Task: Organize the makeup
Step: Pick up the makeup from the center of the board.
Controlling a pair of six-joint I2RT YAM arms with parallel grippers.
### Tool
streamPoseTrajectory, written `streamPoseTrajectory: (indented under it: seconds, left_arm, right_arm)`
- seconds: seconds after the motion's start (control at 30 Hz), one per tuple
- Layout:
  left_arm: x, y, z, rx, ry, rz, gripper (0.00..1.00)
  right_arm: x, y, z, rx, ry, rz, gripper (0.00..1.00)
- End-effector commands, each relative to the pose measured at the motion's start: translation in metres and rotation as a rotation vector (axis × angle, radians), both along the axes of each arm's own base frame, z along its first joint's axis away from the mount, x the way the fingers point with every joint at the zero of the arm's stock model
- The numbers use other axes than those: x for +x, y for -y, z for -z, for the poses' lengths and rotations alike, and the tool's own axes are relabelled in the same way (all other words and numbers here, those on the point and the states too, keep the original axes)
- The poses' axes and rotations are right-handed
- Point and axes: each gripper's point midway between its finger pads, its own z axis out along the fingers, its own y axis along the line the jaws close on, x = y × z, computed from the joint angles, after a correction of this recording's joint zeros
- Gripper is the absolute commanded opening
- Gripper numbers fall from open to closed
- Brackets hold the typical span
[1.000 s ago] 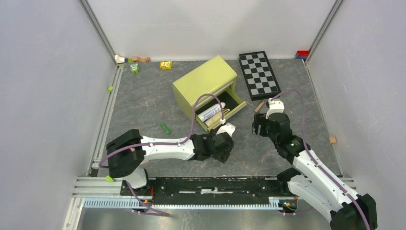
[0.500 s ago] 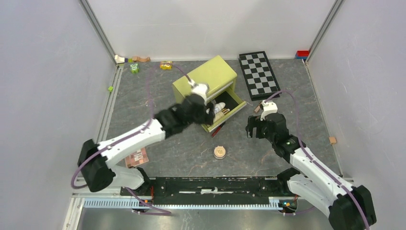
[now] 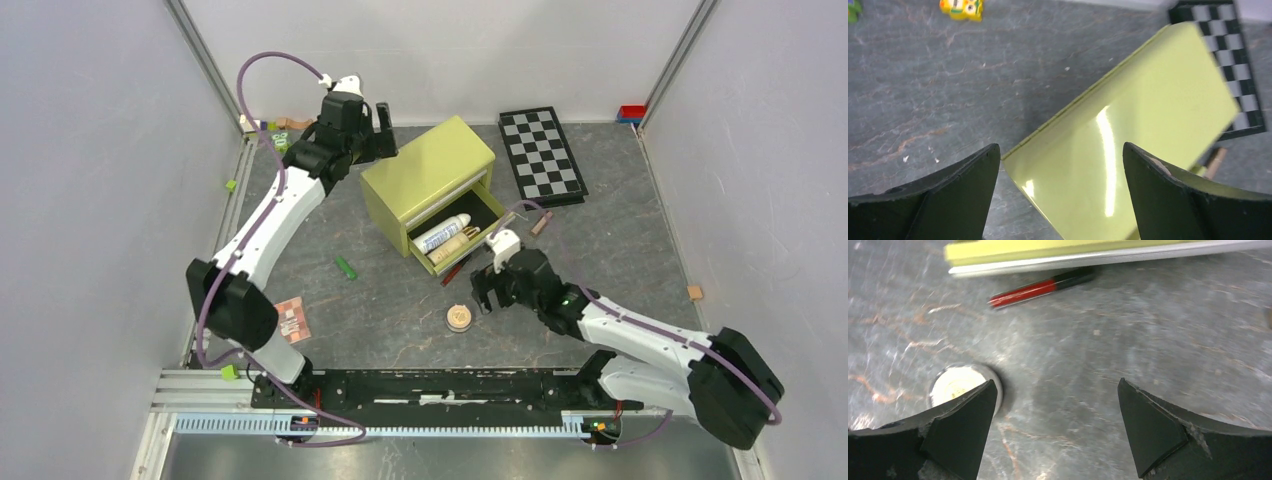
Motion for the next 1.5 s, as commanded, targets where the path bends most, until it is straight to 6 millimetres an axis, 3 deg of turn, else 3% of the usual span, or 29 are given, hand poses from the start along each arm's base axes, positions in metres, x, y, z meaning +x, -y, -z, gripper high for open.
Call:
streamPoseTrajectory:
  seconds: [0.0, 0.17, 0.37, 0.6, 0.8, 1.13, 1.33, 1.47]
  left_arm:
    - [0.016, -0.022, 0.016, 0.058, -0.065, -0.014, 0.98]
    - [0.026, -0.038, 0.027, 0.056, -0.077, -0.022, 0.99]
    - [0.023, -0.022, 0.038, 0.036, -0.077, 0.088, 0.99]
    - [0.017, -0.027, 0.055, 0.07, -0.087, 0.097, 0.99]
    - [0.018, -0.025, 0.063, 0.07, -0.1, 0.107, 0.99]
    - [0.019, -0.024, 0.069, 0.071, -0.114, 0.112, 0.99]
    - [0.018, -0.024, 0.07, 0.07, -0.117, 0.113, 0.99]
    - [0.018, -0.023, 0.072, 0.07, -0.122, 0.115, 0.99]
  right_arm:
    - [-0.002, -0.032, -0.012, -0.035, 0.081, -0.111, 0.98]
    - [-0.001, -0.034, -0.014, 0.02, 0.093, -0.062, 0.98]
    - [-0.001, -0.046, -0.007, -0.015, 0.037, -0.111, 0.98]
    - [-0.013, -0.061, -0.002, 0.061, 0.0, -0.129, 0.98]
    - [-0.026, -0.077, 0.003, -0.013, -0.009, -0.204, 0.98]
    - [-0.039, -0.08, 0.017, -0.098, -0.032, -0.212, 0.98]
    - [-0.054, -0.073, 0.038, -0.162, -0.091, -0.246, 0.98]
    - [-0.056, -0.076, 0.038, -0.15, -0.091, -0.258, 0.98]
